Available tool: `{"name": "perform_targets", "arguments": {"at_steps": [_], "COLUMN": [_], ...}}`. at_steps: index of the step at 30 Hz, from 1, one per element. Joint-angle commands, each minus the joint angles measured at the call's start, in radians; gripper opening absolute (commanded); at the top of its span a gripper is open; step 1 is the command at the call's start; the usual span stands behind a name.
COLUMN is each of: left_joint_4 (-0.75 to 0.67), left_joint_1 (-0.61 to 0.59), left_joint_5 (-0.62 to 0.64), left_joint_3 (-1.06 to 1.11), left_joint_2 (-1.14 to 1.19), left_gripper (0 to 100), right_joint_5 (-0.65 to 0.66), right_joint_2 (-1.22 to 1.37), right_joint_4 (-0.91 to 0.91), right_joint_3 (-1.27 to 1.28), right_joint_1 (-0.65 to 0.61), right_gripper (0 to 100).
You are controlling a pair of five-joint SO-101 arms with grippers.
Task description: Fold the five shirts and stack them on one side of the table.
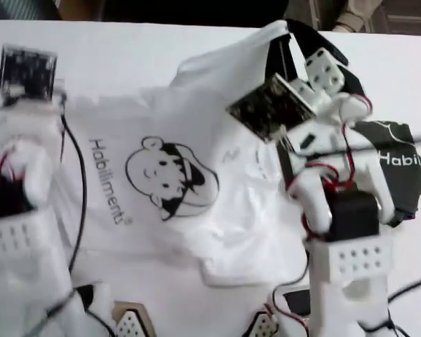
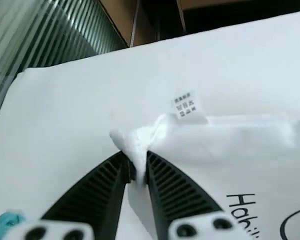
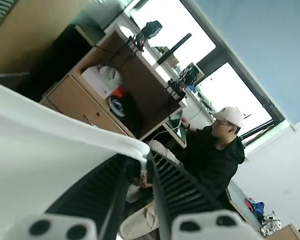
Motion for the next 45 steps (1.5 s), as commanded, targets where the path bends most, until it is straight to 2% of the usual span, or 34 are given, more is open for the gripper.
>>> {"name": "perform_targets", "arguments": {"at_steps": [1,7,14,20,28,34,41,45], "left_joint_4": [-0.005,0.144,0.322,0.446,0.657,0.686,0.686,0.686], "left_joint_1": [-0.005,-0.005,-0.003,-0.003,-0.003,-0.008,-0.002,0.000], "left_joint_5": [-0.006,-0.006,-0.006,-0.015,-0.147,-0.161,-0.169,-0.227], "left_joint_3": [-0.239,-0.573,-0.782,-0.860,-0.949,-0.920,-0.779,-0.648], "left_joint_2": [0.209,0.529,0.784,0.916,0.954,0.945,0.902,0.833], "left_gripper": [2,2,2,2,2,2,2,2], "right_joint_5": [0.005,0.008,-0.003,-0.057,-0.060,-0.060,-0.058,-0.052], "right_joint_2": [0.067,0.219,0.352,0.414,0.344,0.211,0.111,0.035], "right_joint_4": [-0.096,-0.229,-0.229,-0.117,0.111,0.239,0.246,0.243], "right_joint_3": [-0.002,-0.003,0.003,0.002,0.005,0.021,0.196,0.292], "right_joint_1": [0.025,0.048,0.059,0.068,0.068,0.061,0.065,0.065], "right_gripper": [2.2,2.1,2.1,2.1,2.2,2.2,2.2,2.2]}}
